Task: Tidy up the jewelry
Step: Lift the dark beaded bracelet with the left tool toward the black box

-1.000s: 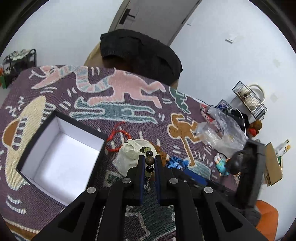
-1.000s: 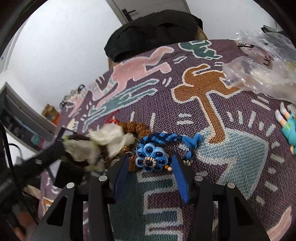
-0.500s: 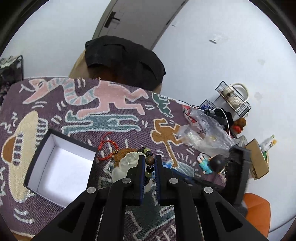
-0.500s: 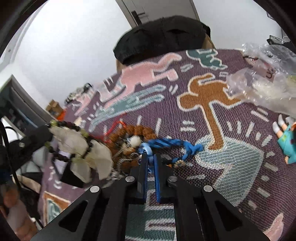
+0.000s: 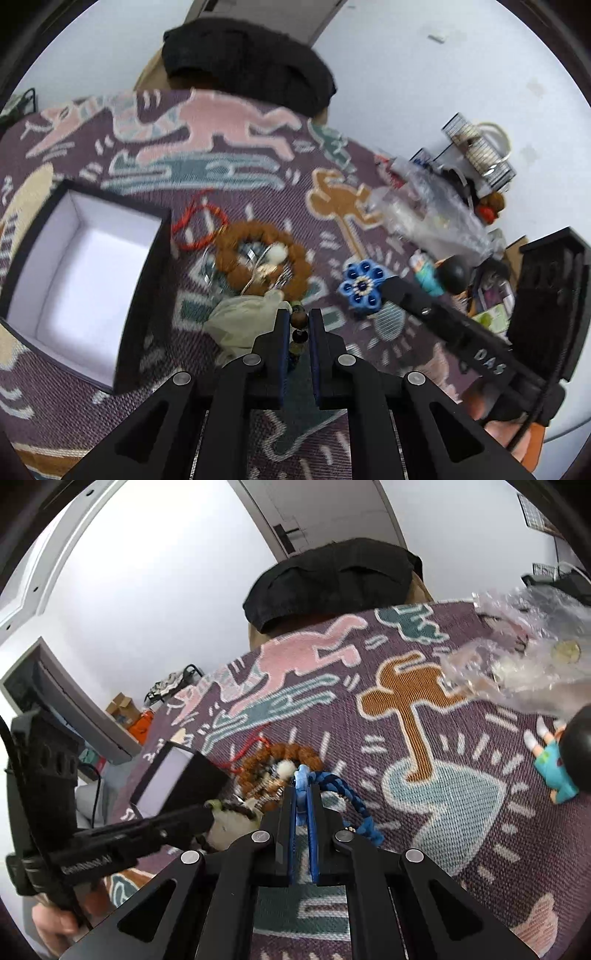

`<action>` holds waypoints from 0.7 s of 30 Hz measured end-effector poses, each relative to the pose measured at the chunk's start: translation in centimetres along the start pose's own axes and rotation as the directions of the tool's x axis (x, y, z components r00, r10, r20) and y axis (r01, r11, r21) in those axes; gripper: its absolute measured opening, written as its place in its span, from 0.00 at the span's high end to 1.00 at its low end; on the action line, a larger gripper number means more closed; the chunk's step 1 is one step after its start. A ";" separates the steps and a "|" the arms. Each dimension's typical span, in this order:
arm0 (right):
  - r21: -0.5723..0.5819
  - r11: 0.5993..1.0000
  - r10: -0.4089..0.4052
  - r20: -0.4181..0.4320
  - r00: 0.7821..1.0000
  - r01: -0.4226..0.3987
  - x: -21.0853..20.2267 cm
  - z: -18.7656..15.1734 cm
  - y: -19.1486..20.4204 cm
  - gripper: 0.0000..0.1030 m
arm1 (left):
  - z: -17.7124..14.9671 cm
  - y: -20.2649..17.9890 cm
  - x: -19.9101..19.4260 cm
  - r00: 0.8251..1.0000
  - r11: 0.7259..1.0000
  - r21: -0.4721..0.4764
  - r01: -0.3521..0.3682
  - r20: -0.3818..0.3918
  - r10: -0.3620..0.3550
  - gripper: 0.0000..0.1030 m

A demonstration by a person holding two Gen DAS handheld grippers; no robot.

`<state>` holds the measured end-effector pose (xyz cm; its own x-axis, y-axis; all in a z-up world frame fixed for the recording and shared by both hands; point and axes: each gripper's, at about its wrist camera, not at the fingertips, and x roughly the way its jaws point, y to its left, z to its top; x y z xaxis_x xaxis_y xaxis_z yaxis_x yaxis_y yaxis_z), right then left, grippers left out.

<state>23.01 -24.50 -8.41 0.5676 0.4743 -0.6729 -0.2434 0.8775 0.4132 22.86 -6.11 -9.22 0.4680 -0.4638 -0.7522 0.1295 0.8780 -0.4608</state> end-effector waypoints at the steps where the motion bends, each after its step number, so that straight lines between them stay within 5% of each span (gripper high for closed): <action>1: 0.008 1.000 -0.001 -0.009 1.000 0.001 0.3 -0.2 -0.3 0.93 | -0.2 0.3 0.5 1.000 1.000 -0.006 -0.021 -0.016 0.021 0.90; 7: 0.019 1.000 0.005 -0.029 1.000 -0.005 0.9 -0.7 -0.8 0.93 | -1.1 2.1 1.2 0.997 0.998 -0.050 -0.042 -0.065 0.039 0.82; 9: 0.012 1.000 0.008 -0.033 0.999 -0.008 1.0 -0.7 -0.5 0.93 | -1.2 2.2 1.0 0.997 0.998 -0.048 -0.047 -0.057 0.044 0.58; 10: 0.009 1.000 0.009 -0.034 0.999 -0.009 1.0 -0.8 -0.4 0.93 | -1.3 2.3 0.8 0.998 0.998 -0.046 -0.048 -0.045 0.046 0.55; 21: -0.005 1.000 0.003 -0.037 0.999 -0.004 1.0 -1.0 0.0 0.93 | -2.7 2.6 0.2 0.996 0.996 0.009 -0.084 -0.018 0.085 0.55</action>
<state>22.77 -23.94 -9.73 0.5371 0.4795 -0.6939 -0.2496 0.8762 0.4122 20.92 -4.20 -11.85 0.4616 -0.3899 -0.7968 0.0976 0.9151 -0.3912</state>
